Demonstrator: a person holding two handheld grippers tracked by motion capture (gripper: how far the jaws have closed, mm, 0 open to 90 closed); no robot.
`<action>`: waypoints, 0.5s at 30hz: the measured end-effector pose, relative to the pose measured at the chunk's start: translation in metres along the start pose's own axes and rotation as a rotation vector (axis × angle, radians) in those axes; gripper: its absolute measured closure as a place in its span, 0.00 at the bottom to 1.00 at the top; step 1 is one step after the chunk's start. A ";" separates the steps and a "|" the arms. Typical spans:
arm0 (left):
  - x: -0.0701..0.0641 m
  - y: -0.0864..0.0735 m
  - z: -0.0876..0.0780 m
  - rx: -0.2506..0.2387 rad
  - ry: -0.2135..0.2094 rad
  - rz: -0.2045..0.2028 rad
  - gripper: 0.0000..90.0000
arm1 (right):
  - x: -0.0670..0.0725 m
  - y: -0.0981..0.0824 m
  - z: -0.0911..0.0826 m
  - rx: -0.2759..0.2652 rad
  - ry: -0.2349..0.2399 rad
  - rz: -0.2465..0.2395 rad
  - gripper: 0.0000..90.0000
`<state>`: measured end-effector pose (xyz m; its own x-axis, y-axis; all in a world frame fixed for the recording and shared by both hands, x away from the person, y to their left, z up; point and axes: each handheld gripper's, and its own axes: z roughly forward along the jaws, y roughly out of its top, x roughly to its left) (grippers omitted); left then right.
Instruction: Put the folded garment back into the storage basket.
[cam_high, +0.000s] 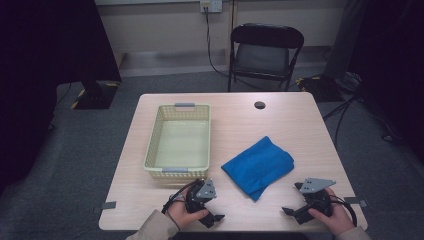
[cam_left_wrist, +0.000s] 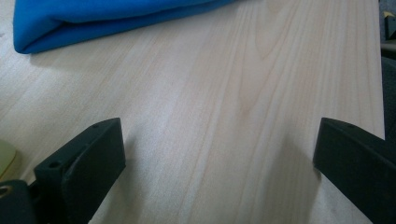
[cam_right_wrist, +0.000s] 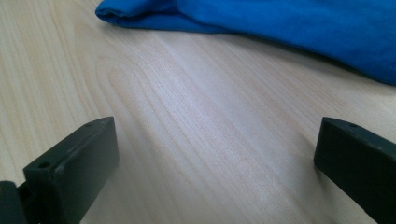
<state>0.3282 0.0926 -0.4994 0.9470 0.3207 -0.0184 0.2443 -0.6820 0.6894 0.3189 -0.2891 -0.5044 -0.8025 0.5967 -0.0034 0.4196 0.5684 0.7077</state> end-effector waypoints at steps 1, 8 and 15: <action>0.000 0.001 0.000 0.007 0.000 -0.001 0.02 | 0.000 0.000 0.000 0.000 0.000 0.000 0.00; -0.004 0.012 0.003 0.027 -0.014 -0.015 0.04 | 0.000 0.000 0.000 0.000 0.000 0.000 0.00; -0.007 0.019 0.004 0.032 -0.021 0.002 0.05 | 0.000 0.000 0.000 0.000 0.000 0.000 0.00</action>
<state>0.3272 0.0755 -0.4890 0.9514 0.3061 -0.0323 0.2490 -0.7034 0.6657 0.3189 -0.2891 -0.5044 -0.8025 0.5966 -0.0034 0.4194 0.5683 0.7079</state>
